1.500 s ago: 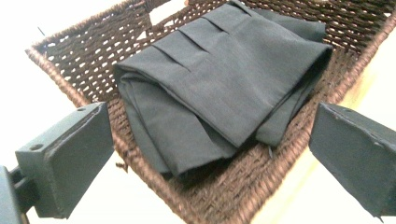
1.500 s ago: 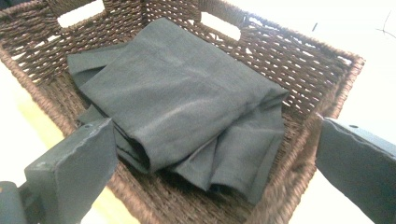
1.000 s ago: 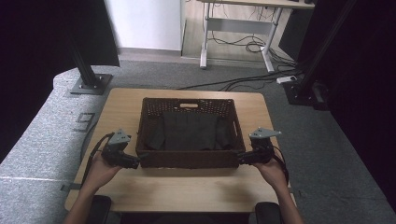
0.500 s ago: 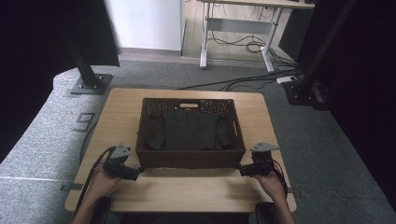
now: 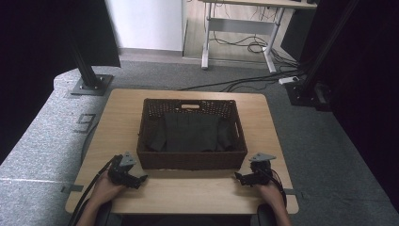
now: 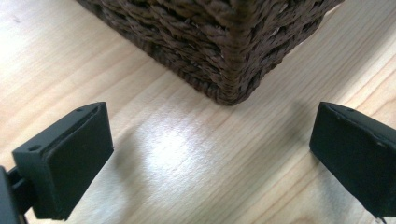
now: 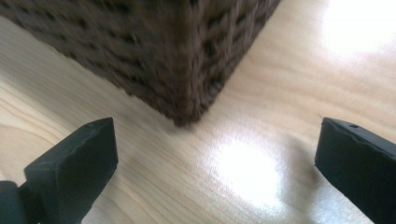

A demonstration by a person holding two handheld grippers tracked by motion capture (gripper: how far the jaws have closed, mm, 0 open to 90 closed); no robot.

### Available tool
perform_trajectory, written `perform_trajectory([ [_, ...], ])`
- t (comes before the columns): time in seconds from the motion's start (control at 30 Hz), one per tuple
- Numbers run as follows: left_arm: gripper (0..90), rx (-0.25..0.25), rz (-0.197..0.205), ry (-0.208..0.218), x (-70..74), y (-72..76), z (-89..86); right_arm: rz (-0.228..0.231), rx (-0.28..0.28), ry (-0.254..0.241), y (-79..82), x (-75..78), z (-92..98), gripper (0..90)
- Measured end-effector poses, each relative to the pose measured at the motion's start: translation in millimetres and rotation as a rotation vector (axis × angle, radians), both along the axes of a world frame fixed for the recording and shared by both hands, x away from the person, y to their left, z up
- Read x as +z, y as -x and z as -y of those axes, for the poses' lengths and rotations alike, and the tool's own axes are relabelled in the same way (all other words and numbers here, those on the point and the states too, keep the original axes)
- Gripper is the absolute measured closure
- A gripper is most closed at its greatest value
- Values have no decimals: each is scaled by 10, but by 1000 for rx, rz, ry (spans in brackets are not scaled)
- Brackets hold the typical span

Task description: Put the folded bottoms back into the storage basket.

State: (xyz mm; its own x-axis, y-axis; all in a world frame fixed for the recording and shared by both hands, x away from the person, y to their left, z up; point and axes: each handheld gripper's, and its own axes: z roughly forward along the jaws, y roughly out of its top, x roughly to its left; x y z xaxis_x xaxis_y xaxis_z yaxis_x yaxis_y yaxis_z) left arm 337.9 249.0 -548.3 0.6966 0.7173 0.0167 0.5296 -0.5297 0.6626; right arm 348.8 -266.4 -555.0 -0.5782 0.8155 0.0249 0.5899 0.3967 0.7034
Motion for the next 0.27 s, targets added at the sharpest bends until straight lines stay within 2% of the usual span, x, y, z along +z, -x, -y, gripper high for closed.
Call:
perform_trajectory([
  [0.03, 0, 9, -21, 13, -3, -19, -19, 21, 3, 5, 6, -20, 1, 0],
  [0.13, 0, 40, -21, 14, -5, -30, -43, 19, 1, 3, 6, -20, 0, 0],
  [0.27, 0, 41, -21, 13, -5, -30, -43, 20, -2, 3, 8, -22, -1, 0],
])
